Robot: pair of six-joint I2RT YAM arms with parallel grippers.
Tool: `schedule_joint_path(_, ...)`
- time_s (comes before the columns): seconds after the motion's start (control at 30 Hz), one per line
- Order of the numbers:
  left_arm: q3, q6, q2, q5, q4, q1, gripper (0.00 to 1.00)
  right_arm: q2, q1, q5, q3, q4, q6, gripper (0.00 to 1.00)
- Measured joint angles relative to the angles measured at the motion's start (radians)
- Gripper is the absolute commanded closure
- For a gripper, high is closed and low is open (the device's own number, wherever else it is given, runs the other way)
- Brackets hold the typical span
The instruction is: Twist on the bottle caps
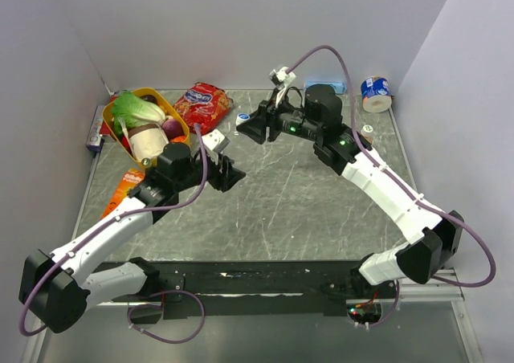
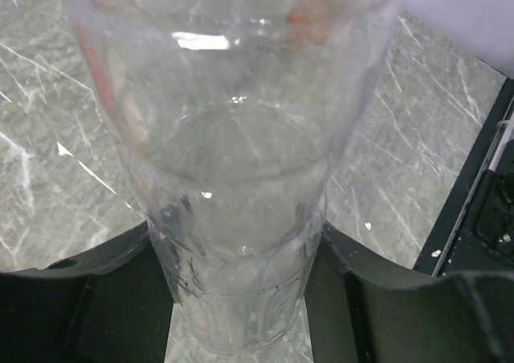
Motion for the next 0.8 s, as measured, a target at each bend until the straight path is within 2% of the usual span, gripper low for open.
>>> schedule_joint_path(0.03, 0.000, -0.007, 0.001, 0.002, -0.001, 0.000, 0.99, 0.007, 0.003, -0.011, 0.004, 0.005, 0.006, 0.74)
schedule_joint_path(0.1, 0.000, -0.016, 0.004, 0.005, 0.000, 0.003, 0.99, 0.023, 0.009, -0.019, 0.018, 0.011, 0.002, 0.82)
schedule_joint_path(0.13, 0.000, -0.019, 0.004, 0.007, 0.000, 0.006, 0.96, 0.029, 0.010, -0.023, 0.024, 0.013, 0.004, 0.90)
schedule_joint_path(0.17, 0.000, -0.021, 0.004, 0.008, 0.002, 0.009, 0.61, 0.034, 0.011, -0.027, 0.026, 0.017, 0.004, 0.93)
schedule_joint_path(0.2, 0.000, -0.021, 0.005, 0.010, 0.001, 0.011, 0.46, 0.037, 0.011, -0.031, 0.026, 0.019, -0.001, 0.96)
schedule_joint_path(0.23, 0.000, -0.022, 0.006, 0.010, -0.001, 0.012, 0.38, 0.038, 0.011, -0.031, 0.026, 0.019, -0.009, 1.00)
schedule_joint_path(0.27, 0.000, -0.021, 0.006, 0.007, -0.002, 0.012, 0.18, 0.039, 0.012, -0.031, 0.026, 0.019, -0.015, 1.00)
schedule_joint_path(0.33, 0.000, -0.011, 0.006, -0.002, -0.002, 0.012, 0.01, 0.039, 0.012, -0.032, 0.026, 0.021, -0.041, 1.00)
schedule_joint_path(0.37, -0.001, -0.004, 0.006, -0.006, -0.003, 0.010, 0.04, 0.039, 0.012, -0.026, 0.026, 0.022, -0.070, 1.00)
schedule_joint_path(0.53, -0.042, 0.025, -0.015, -0.068, -0.025, 0.022, 0.04, 0.035, 0.009, 0.003, -0.018, 0.055, -0.210, 1.00)
schedule_joint_path(0.8, -0.133, 0.063, -0.058, -0.123, -0.172, 0.099, 0.04, 0.012, -0.024, 0.052, -0.187, 0.140, -0.357, 1.00)
